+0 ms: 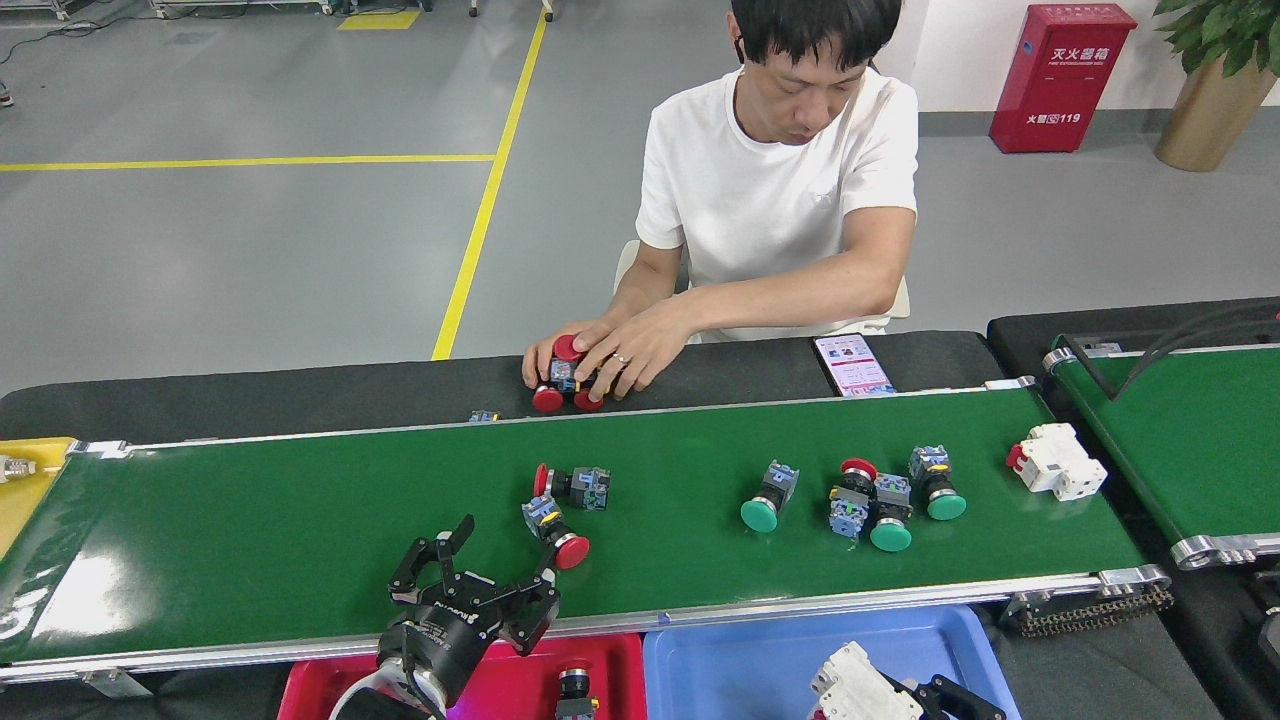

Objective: Pick switch part from conveyor to tray

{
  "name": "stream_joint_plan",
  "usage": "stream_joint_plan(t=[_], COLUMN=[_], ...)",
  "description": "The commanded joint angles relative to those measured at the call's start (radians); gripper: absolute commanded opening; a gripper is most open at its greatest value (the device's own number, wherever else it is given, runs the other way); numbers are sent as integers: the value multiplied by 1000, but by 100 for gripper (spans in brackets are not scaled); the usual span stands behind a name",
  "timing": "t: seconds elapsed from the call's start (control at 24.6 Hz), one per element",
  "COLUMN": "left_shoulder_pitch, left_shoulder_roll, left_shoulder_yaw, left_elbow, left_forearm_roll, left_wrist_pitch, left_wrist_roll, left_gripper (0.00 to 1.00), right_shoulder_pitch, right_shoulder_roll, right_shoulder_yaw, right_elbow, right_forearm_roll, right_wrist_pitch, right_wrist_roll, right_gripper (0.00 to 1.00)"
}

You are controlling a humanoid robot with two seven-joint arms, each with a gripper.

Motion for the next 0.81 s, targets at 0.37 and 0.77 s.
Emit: stream_joint_plan(t=[0.37,0.77], left_shoulder_pitch=[-169,-182], left_shoulder_roll=[-3,10], left_shoulder_yaw=[-29,-20], left_elbow=[166,209], left_forearm_roll=[-3,12], left_wrist_pitch=[21,3], left_wrist_roll=[4,15], left_gripper=[100,86], right_shoulder_pitch=[-181,-213], right_shoulder_roll=[193,226], right_shoulder_yaw=[-137,19], right_elbow=[-3,38], right_forearm_roll=[18,277], right_wrist_pitch=[257,755], right_wrist_roll=[20,-163], right_gripper=[99,99])
